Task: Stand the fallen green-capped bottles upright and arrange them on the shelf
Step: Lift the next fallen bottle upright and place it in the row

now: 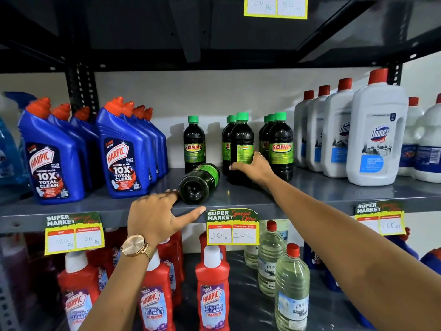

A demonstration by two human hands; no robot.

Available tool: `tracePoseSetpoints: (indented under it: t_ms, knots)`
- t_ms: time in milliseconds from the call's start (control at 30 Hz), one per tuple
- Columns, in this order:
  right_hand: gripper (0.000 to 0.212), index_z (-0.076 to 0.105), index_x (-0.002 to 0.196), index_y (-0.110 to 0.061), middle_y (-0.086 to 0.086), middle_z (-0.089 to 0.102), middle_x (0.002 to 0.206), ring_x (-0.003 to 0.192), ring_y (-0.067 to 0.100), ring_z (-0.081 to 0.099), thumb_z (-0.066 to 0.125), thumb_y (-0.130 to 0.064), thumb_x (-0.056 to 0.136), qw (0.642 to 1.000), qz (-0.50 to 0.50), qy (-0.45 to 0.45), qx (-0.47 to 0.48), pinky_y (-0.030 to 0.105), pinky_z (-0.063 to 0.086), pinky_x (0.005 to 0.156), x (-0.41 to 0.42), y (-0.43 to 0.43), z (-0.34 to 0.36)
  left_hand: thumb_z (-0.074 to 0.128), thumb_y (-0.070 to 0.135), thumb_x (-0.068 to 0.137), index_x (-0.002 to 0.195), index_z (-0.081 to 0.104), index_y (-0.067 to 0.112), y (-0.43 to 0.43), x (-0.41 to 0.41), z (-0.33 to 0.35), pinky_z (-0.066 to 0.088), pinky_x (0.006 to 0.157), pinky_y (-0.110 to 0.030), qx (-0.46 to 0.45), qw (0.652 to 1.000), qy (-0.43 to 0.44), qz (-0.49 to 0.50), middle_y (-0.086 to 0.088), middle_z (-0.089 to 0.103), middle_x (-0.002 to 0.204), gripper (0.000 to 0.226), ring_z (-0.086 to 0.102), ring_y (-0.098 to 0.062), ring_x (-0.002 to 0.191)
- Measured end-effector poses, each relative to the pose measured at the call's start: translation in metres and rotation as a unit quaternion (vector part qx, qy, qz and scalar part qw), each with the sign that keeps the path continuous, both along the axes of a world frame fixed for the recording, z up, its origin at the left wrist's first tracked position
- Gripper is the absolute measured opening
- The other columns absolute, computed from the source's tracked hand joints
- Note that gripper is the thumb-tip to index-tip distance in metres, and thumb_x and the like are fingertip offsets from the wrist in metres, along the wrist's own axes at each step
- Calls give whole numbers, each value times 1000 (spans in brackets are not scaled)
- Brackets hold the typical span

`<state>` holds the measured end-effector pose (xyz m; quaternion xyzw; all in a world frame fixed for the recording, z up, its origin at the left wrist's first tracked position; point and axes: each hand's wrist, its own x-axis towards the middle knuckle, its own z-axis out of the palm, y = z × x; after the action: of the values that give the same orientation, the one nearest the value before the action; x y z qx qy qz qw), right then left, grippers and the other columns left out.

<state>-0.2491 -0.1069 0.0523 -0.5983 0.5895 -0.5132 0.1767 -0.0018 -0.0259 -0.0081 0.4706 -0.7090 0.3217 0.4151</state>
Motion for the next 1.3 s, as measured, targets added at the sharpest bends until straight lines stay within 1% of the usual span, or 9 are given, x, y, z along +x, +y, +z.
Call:
tracePoseSetpoints:
  t_ms: [100, 300, 367, 467, 700, 767, 867, 1000, 1300]
  knots:
    - [56, 59, 114, -8, 13, 70, 111, 104, 27, 65, 79, -27, 65, 999, 18, -32, 1, 25, 51, 73, -3, 2, 1, 20, 84, 74, 55, 62, 16, -1, 0, 0, 23, 42, -20, 6, 1000, -1, 3, 0, 58, 47, 82, 59, -24, 44]
    - [107, 44, 132, -4, 14, 54, 129, 120, 32, 54, 83, -61, 51, 996, -56, 65, -9, 44, 46, 102, 2, 4, -3, 20, 85, 73, 57, 64, 18, -2, 1, 0, 27, 42, -21, 10, 1000, -4, 10, 2, 60, 50, 82, 60, -22, 47]
    - [94, 43, 135, -1, 18, 49, 132, 123, 34, 49, 79, -53, 64, 996, -47, 73, -4, 41, 43, 104, 6, 4, -4, 19, 85, 74, 57, 64, 18, -1, 1, 0, 25, 42, -20, 7, 1000, -5, 8, 2, 61, 50, 82, 60, -22, 47]
    - [62, 55, 121, -2, 12, 64, 110, 100, 29, 61, 77, -31, 71, 999, -32, 15, 3, 31, 48, 78, 2, 5, -4, 19, 84, 74, 57, 63, 18, -1, 1, 0, 24, 43, -20, 7, 1000, -8, 6, 2, 61, 50, 81, 60, -21, 47]
    - [99, 49, 127, -3, 15, 54, 125, 119, 31, 53, 83, -60, 54, 995, -69, 70, -9, 40, 46, 101, 4, 6, -4, 19, 85, 74, 52, 58, 18, -2, 2, -1, 24, 42, -20, 2, 1000, -5, 12, 2, 58, 47, 80, 58, -22, 44]
    - [87, 52, 124, -4, 10, 58, 118, 112, 27, 57, 80, -55, 59, 999, -33, 32, 6, 35, 48, 94, 3, 3, -4, 20, 85, 73, 53, 59, 18, -2, 2, -1, 23, 42, -20, 2, 1000, -4, 12, 2, 58, 47, 80, 58, -21, 44]
    - [63, 54, 123, -3, 8, 63, 107, 96, 22, 59, 80, -26, 70, 1000, -5, 18, 12, 28, 46, 81, -3, 5, -4, 19, 85, 73, 54, 60, 19, -3, 2, -1, 23, 42, -20, 1, 1000, -8, 13, 3, 59, 48, 80, 59, -21, 44]
    - [83, 47, 128, -3, 14, 62, 123, 115, 30, 60, 87, -38, 64, 997, -20, 76, -6, 39, 49, 98, -4, 7, -3, 19, 85, 74, 54, 60, 19, -3, 2, 0, 23, 41, -20, -1, 1000, -8, 12, 3, 59, 48, 80, 59, -21, 45]
    - [89, 41, 131, -2, 17, 59, 128, 119, 33, 58, 86, -41, 64, 996, -22, 91, 5, 42, 47, 100, -1, 5, -4, 21, 86, 72, 55, 61, 20, -4, 3, -1, 32, 41, -22, 5, 1000, -3, 7, 5, 61, 51, 79, 60, -20, 47]
